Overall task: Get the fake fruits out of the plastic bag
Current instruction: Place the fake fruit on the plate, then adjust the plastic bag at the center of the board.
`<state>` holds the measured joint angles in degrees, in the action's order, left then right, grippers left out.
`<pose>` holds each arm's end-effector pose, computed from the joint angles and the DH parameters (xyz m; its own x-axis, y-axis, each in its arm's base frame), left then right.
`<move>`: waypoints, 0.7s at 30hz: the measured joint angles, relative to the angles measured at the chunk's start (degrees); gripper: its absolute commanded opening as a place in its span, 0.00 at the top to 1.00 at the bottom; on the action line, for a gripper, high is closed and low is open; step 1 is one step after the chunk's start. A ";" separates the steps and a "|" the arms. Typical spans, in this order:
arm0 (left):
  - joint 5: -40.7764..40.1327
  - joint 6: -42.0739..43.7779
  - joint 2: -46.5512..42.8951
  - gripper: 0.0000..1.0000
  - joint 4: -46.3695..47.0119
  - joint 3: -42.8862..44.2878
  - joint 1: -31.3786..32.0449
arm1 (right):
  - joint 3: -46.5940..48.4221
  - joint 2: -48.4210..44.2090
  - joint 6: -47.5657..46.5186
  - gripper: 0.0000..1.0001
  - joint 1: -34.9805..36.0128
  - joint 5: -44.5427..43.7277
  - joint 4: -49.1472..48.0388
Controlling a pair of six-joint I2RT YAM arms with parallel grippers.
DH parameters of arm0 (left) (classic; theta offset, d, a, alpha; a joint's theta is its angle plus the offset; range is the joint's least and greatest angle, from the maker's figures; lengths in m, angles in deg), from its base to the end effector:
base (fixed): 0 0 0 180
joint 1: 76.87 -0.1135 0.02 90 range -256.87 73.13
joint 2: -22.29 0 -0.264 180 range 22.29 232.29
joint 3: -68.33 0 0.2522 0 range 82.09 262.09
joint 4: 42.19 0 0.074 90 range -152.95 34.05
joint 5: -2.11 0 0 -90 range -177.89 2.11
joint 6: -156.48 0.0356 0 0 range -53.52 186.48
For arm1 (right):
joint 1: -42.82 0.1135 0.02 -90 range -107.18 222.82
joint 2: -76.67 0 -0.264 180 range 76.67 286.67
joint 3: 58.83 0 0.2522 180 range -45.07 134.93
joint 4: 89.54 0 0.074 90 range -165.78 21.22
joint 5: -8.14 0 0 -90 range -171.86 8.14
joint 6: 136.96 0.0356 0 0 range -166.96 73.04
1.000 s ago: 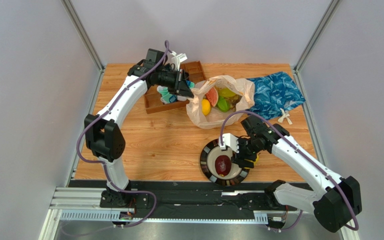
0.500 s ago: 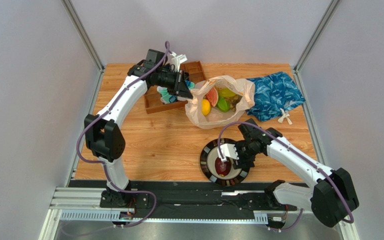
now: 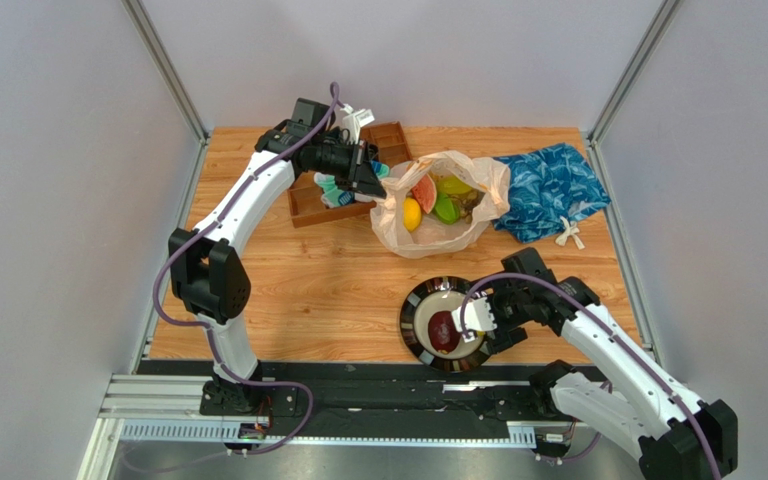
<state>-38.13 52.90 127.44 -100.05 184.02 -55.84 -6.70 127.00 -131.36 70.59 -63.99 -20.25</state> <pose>0.3661 -0.1699 0.3431 -0.8348 0.1585 -0.5272 0.5337 0.4675 -0.7047 0.1231 0.0772 0.2250 0.4650 -0.8256 -0.3195 -0.8669 -0.3515 -0.3534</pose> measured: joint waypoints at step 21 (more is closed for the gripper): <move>1.14 -0.57 0.00 0.98 0.22 0.00 0.00 | 35.21 20.06 32.02 0.31 -0.96 4.94 -8.57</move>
<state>-37.00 52.33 127.44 -99.83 184.02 -55.84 28.52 147.06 -99.34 69.63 -59.05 -28.82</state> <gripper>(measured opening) 0.019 0.796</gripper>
